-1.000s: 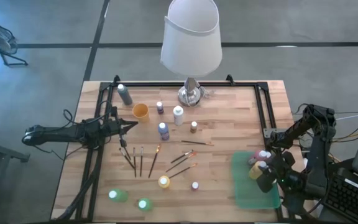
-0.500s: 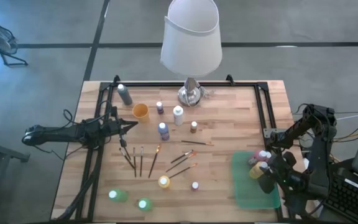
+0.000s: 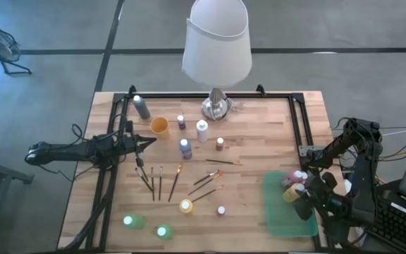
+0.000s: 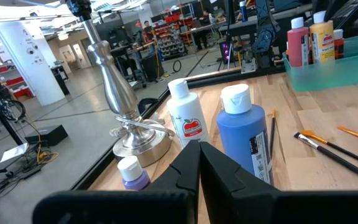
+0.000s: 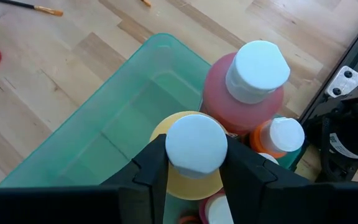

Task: Pick & Place Paint Supplies
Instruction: Put the yellow paint bottle into the green bin

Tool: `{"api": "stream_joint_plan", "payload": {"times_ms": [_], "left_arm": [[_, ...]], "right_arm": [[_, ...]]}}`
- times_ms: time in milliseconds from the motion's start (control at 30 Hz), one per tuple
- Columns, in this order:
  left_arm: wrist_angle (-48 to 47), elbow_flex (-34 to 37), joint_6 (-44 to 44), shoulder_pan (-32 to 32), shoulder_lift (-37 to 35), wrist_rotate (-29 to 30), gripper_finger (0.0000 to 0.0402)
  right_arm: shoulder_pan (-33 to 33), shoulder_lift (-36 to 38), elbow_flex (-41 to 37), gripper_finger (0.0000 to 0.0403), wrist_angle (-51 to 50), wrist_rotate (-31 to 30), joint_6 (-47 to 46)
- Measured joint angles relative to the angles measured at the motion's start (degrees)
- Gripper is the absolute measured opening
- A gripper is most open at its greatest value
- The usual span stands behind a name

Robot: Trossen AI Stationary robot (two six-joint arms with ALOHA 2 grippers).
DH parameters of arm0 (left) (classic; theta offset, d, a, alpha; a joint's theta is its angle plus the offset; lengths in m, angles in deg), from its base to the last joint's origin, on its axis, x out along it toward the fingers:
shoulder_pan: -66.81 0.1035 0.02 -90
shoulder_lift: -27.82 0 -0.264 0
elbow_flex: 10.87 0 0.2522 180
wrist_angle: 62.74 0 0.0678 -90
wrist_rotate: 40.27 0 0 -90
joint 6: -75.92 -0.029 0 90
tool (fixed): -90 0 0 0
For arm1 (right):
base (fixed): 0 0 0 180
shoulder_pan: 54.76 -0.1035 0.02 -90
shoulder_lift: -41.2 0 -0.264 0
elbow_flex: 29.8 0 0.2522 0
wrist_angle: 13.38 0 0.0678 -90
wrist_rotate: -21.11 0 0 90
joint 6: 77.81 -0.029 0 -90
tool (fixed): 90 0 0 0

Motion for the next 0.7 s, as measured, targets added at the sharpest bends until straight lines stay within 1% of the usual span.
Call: {"api": "stream_joint_plan", "payload": {"times_ms": [367, 567, 700], "left_arm": [[0.0, 0.0, 0.0, 0.0, 0.0, 0.0, 0.0013], [0.0, 0.0, 0.0, 0.0, 0.0, 0.0, 0.0013], [0.0, 0.0, 0.0, 0.1, 0.0, 0.0, 0.0013]], "right_arm": [[0.0, 0.0, -0.1, 0.0112, 0.1, 0.0, 0.9], [0.0, 0.0, -0.2, 0.0148, 0.3, 0.5, 0.9], [0.0, 0.0, -0.2, 0.0159, 0.3, 0.7, 0.9]]}}
